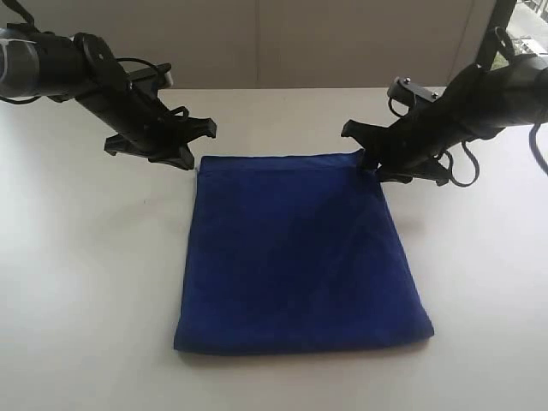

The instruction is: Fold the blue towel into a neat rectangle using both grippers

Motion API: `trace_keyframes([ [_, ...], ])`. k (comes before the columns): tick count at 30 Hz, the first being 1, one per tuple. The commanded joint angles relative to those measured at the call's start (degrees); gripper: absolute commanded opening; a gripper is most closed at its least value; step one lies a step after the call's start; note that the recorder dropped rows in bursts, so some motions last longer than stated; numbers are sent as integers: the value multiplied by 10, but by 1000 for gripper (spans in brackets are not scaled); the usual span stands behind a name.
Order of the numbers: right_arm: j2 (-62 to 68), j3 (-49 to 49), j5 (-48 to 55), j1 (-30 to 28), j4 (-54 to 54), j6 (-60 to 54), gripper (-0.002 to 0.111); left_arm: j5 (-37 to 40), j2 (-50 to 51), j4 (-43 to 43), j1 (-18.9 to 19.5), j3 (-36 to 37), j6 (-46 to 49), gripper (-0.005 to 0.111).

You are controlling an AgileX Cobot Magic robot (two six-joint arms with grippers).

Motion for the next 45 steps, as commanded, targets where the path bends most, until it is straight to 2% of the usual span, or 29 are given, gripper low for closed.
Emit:
trace_keyframes([
  [1,0,-3,25,-1,42,-38,33,10,-3,-1,-3,-3,1,0],
  [9,0,-3,37,-1,140,-161,33,10,-3,-1,-3,-3,1,0],
  [16,0,-3,24,-1,147,-225,33,8,-3,-1,-3,-3,1,0],
  [21,2,-3,-12,-1,148,-228,33,6,-2,-1,-3,-3,1,0],
  [24,6,-3,-20,-1,148,-228,27,6,-2,-1,-3,-3,1,0],
  [29,10,-3,-21,-1,148,-228,0,6,-2,-1,-3,-3,1,0],
  [37,-10,-3,-25,-1,148,-275,0,6,-2,9,-3,-3,1,0],
  [45,-43,-3,-11,-1,146,-359,0,18,-2,-19,-3,-3,62,0],
])
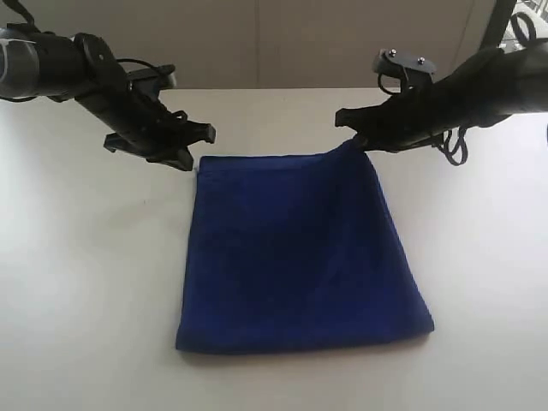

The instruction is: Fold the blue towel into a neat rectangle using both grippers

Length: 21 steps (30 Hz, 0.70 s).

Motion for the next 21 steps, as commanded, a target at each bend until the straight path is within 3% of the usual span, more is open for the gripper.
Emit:
trace_keyframes([
  [1,-11,-3,5,-1,1,-32,0,15,-2,-45,-3,-3,21,0],
  [4,-5,-3,6,-1,1,-32,0,6,-2,-66,-8,-3,23,7],
  [8,0,-3,9,-1,1,-32,0,-21,12,-67,-20,-3,18,30],
  [11,0,-3,10,-1,1,-32,0,-37,26,-67,-21,-3,18,41],
  [21,0,-2,10,-1,1,-32,0,-84,36,-64,-20,-3,20,43],
])
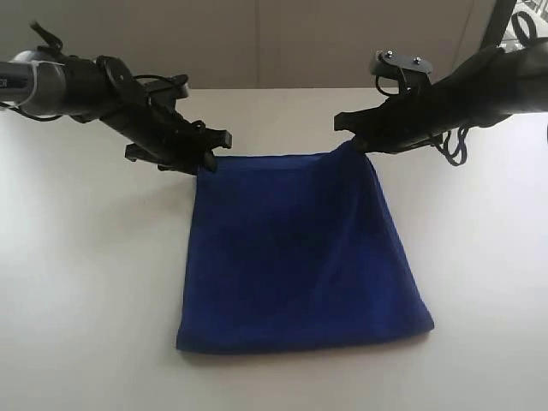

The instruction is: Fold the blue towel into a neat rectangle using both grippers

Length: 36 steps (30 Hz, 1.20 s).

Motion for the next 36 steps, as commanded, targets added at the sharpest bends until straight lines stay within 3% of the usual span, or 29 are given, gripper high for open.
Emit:
trace_keyframes([
  [1,-1,-2,-1,-1,0,-7,0,-15,-2,-5,0,-1,2,43],
  [24,-1,-2,5,-1,0,-7,0,-21,20,-3,0,-1,33,42],
  [25,-1,-2,5,-1,0,-7,0,-21,20,-3,0,-1,36,40],
  [27,-1,-2,5,-1,0,-7,0,-18,20,-3,0,-1,44,26],
  [29,-1,-2,5,-1,0,-7,0,-17,20,-3,0,-1,47,4],
  [30,-1,-2,5,-1,0,-7,0,-17,20,-3,0,-1,51,0],
  [36,-1,-2,5,-1,0,-7,0,-10,17,-3,0,-1,66,0],
])
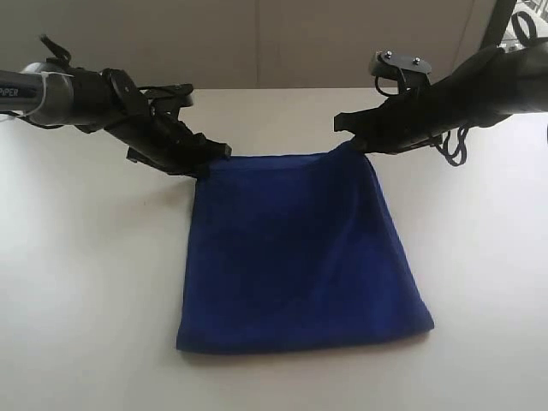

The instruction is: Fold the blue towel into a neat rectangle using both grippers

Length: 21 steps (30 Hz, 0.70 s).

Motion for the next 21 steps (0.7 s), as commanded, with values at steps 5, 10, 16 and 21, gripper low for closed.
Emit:
trace_keyframes([
  [5,-1,-2,5,-1,0,-5,0,24,-4,-5,0,-1,4,10],
  [10,-1,-2,5,-1,0,-5,0,25,-4,-8,0,-1,4,46],
  [16,-1,-2,5,-1,0,-5,0,31,-6,-11,0,-1,4,43],
  [21,-1,-2,5,-1,0,-5,0,31,-8,-11,0,-1,4,21],
])
